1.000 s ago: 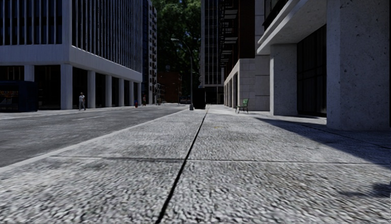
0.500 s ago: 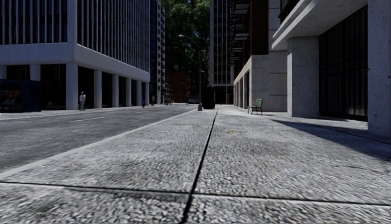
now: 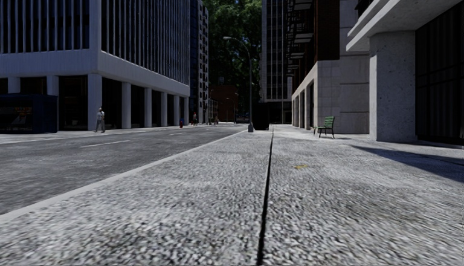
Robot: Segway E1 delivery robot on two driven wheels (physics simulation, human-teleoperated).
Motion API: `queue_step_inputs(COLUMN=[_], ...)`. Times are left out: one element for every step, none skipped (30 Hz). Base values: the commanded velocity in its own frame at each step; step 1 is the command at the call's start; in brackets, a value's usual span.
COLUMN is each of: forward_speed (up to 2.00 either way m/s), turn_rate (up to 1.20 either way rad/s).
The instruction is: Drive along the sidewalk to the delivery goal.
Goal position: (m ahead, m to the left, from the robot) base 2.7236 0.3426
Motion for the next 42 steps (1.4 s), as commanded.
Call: queue_step_inputs(forward_speed=[2.0, 2.0, 2.0, 2.0, 2.0, 2.0, 2.0, 2.0, 2.0, 2.0, 2.0, 2.0, 2.0, 2.0, 2.0, 2.0, 2.0, 2.0, 2.0, 2.0, 2.0, 2.0, 2.0, 2.0, 2.0, 2.0, 2.0, 2.0, 2.0, 2.0, 2.0, 2.0, 2.0, 2.0, 1.8, 1.45, 1.16, 1.16, 1.02, 0.91, 0.85, 0.85], turn_rate=[0.0, 0.0, 0.0, 0.0, 0.0, 0.0, 0.0, 0.0, 0.0, 0.0, 0.0, 0.0, 0.0, 0.0, 0.0, 0.0, 0.0, 0.0, 0.0, 0.0, 0.0, 0.0, 0.0, 0.0, 0.0, 0.0, 0.0, 0.0, 0.0, 0.0, 0.0, 0.0, 0.0, 0.0, 0.0, 0.0, 0.0, 0.0, 0.0, 0.0, 0.0, 0.0])
